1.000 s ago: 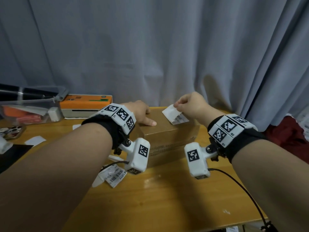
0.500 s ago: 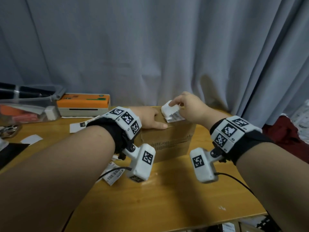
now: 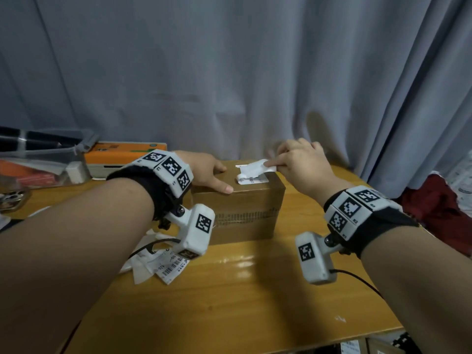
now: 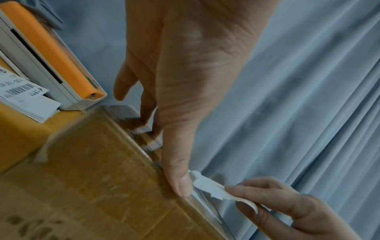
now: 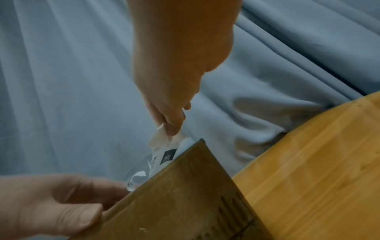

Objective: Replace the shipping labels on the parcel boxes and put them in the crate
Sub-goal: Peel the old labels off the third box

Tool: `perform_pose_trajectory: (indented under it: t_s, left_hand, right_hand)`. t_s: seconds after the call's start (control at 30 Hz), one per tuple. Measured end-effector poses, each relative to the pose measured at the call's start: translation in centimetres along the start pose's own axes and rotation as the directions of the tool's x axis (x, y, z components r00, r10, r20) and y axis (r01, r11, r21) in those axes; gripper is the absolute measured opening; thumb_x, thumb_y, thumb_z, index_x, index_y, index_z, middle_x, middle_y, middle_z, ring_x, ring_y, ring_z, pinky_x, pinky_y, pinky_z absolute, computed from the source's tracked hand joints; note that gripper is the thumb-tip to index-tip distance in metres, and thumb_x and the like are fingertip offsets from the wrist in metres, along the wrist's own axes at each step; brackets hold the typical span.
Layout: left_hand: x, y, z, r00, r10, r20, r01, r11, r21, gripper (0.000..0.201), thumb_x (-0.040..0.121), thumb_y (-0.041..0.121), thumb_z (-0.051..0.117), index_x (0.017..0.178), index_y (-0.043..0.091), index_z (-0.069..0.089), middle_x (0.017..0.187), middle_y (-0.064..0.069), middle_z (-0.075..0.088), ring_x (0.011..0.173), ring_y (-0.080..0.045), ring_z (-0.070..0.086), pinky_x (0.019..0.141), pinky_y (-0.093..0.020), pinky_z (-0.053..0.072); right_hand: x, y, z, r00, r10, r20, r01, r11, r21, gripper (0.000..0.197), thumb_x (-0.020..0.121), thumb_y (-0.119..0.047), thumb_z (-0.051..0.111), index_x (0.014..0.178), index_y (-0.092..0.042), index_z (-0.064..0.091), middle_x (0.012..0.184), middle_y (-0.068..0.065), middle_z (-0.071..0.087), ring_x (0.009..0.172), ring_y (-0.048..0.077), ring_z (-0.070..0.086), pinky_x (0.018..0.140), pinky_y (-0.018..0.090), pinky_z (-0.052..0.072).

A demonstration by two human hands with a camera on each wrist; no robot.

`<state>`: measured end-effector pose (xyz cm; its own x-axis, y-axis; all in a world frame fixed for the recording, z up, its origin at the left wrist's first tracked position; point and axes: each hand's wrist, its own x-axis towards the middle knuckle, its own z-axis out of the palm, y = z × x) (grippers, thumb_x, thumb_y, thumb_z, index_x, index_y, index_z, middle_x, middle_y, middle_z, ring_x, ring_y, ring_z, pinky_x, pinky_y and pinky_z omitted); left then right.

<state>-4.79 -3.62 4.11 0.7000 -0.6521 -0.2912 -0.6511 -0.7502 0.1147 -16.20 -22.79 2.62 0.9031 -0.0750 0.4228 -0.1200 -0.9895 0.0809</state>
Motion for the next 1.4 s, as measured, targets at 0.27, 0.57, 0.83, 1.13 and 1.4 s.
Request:
perform_pose_trajectory:
  t_s: [0.27, 0.57, 0.83, 1.13, 1.4]
  left_hand:
    - [-0.4, -0.3, 0.4, 0.999, 0.035, 0.003, -0.035, 0.999, -0.034, 0.079, 0.083, 0.060, 0.053, 0.148, 0.027, 0.024, 0.151, 0.001, 0.032, 0.135, -0.021, 0.036, 0.110, -0.035, 0.027]
    - [-0.1, -2.1, -0.4, 0.991, 0.130, 0.029, -0.130, 0.992, -0.010, 0.058, 0.090, 0.040, 0.057, 0.143, 0.032, 0.036, 0.150, 0.006, 0.034, 0.137, -0.018, 0.035, 0.113, -0.033, 0.024]
    - [0.8, -0.5, -0.6, 0.935, 0.065, -0.347, -0.161, 0.954, -0.253, 0.044, 0.097, 0.047, 0.034, 0.119, 0.013, 0.053, 0.107, -0.002, 0.061, 0.101, -0.020, 0.055, 0.076, -0.027, 0.039]
    - [2.1, -0.8, 0.2, 0.935, 0.268, -0.232, -0.277, 0.961, -0.007, 0.041, 0.084, 0.041, 0.064, 0.122, 0.025, 0.059, 0.118, -0.002, 0.060, 0.109, -0.021, 0.054, 0.092, -0.034, 0.043]
    - [0.6, -3.0, -0.1, 0.944, 0.264, -0.199, -0.287, 0.953, -0.098, 0.045, 0.082, 0.039, 0.068, 0.124, 0.026, 0.060, 0.119, 0.004, 0.059, 0.104, -0.012, 0.053, 0.084, -0.023, 0.042]
  right_hand:
    - [-0.9, 0.6, 0.9, 0.995, 0.093, 0.024, -0.095, 0.991, 0.095, 0.029, 0.095, -0.028, 0.047, 0.114, -0.040, 0.066, 0.119, -0.005, 0.055, 0.115, 0.018, 0.044, 0.099, 0.039, 0.027]
    - [-0.9, -1.3, 0.9, 0.980, 0.159, 0.120, -0.193, 0.616, 0.763, 0.028, 0.091, -0.018, 0.059, 0.071, -0.004, 0.071, 0.102, 0.009, 0.065, 0.104, 0.017, 0.059, 0.100, 0.032, 0.041]
    - [1.4, -3.1, 2.5, 0.977, -0.044, 0.210, -0.112, 0.730, 0.674, 0.015, 0.090, -0.013, 0.057, 0.076, -0.019, 0.058, 0.078, -0.005, 0.058, 0.080, 0.017, 0.056, 0.081, 0.038, 0.047]
    - [5.7, -3.4, 4.2, 0.967, 0.010, 0.256, -0.127, 0.887, 0.444, 0.036, 0.091, -0.004, 0.045, 0.123, -0.014, 0.060, 0.124, 0.008, 0.059, 0.115, 0.024, 0.053, 0.098, 0.032, 0.041]
    - [7.4, -4.9, 2.6, 0.846, -0.045, 0.532, -0.094, 0.968, 0.232, 0.047, 0.098, -0.012, 0.034, 0.138, -0.034, 0.040, 0.136, 0.007, 0.051, 0.123, 0.026, 0.046, 0.089, 0.026, 0.036]
